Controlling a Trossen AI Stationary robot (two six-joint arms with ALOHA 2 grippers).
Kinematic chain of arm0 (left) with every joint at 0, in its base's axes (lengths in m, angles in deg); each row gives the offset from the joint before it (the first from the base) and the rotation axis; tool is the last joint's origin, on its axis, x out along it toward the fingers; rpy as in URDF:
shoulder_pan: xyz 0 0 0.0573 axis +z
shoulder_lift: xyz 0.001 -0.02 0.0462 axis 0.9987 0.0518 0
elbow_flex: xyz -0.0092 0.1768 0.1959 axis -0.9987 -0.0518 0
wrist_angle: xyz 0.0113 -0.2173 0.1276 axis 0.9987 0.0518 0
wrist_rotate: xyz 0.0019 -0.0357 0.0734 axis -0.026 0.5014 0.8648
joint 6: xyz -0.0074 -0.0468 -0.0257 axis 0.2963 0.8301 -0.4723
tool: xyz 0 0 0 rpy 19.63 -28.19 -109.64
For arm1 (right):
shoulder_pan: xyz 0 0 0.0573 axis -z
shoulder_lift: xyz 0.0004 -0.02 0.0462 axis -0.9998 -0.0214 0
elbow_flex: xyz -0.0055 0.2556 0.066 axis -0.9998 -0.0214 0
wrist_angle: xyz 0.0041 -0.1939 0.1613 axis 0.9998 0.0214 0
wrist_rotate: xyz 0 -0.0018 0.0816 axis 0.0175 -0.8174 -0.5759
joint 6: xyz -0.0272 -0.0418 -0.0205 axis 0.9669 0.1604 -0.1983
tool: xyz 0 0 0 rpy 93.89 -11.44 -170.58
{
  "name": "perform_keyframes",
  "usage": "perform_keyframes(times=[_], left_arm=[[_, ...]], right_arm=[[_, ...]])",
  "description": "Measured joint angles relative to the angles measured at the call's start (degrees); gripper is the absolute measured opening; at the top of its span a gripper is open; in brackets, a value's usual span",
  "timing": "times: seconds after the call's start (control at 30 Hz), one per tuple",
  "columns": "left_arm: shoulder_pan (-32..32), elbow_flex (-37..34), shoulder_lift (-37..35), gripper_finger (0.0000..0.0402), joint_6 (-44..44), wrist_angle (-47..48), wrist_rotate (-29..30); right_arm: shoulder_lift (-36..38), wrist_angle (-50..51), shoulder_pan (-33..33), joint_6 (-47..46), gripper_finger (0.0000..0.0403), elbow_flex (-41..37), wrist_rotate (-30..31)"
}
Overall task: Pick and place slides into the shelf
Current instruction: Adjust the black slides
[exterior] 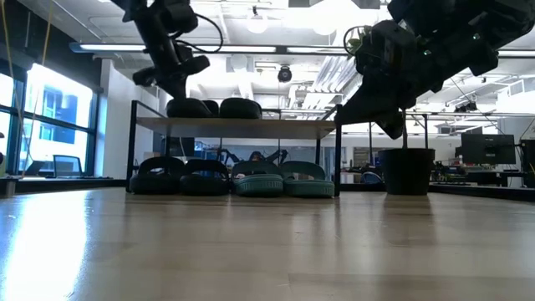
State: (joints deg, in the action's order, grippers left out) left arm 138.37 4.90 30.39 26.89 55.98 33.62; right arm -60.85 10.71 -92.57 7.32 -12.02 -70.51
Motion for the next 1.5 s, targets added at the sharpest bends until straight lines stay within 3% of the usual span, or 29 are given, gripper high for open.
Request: perform_keyframes(times=[1.5], left_arm=[[-0.47, 0.04, 0.45, 0.0, -3.61, 5.67, -5.27]], right_arm=[[0.0, 0.59, 0.0, 0.24, 0.0, -0.02, -0.02]])
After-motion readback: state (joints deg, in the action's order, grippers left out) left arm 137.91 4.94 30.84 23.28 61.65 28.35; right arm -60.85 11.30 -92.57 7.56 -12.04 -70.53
